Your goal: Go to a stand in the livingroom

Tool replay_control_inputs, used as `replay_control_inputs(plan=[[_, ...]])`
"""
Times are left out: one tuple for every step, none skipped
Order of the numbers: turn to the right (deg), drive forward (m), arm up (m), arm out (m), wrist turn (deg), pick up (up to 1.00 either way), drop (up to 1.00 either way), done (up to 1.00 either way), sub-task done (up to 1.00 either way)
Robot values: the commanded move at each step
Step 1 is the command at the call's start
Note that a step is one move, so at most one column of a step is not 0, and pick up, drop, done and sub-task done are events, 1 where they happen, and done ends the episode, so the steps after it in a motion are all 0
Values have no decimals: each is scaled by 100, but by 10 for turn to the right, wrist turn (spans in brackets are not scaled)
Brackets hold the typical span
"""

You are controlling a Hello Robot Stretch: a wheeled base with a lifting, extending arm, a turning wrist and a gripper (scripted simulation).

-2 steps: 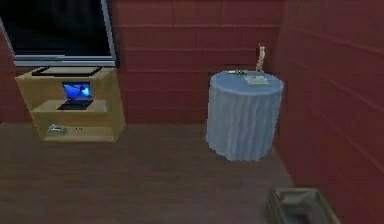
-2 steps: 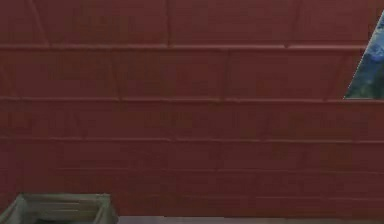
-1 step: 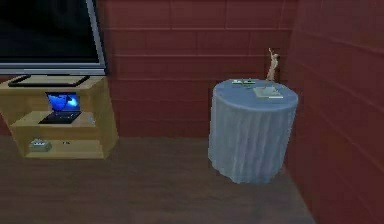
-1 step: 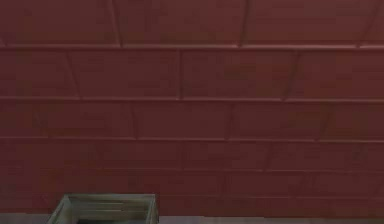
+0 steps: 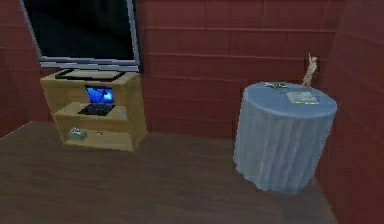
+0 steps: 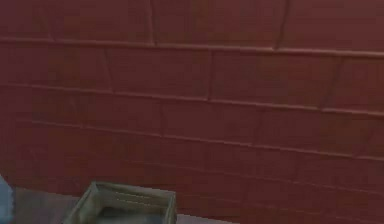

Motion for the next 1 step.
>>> replay_control_inputs(plan=[[0, 100, 0, 0, 0, 0, 0, 0, 0]])
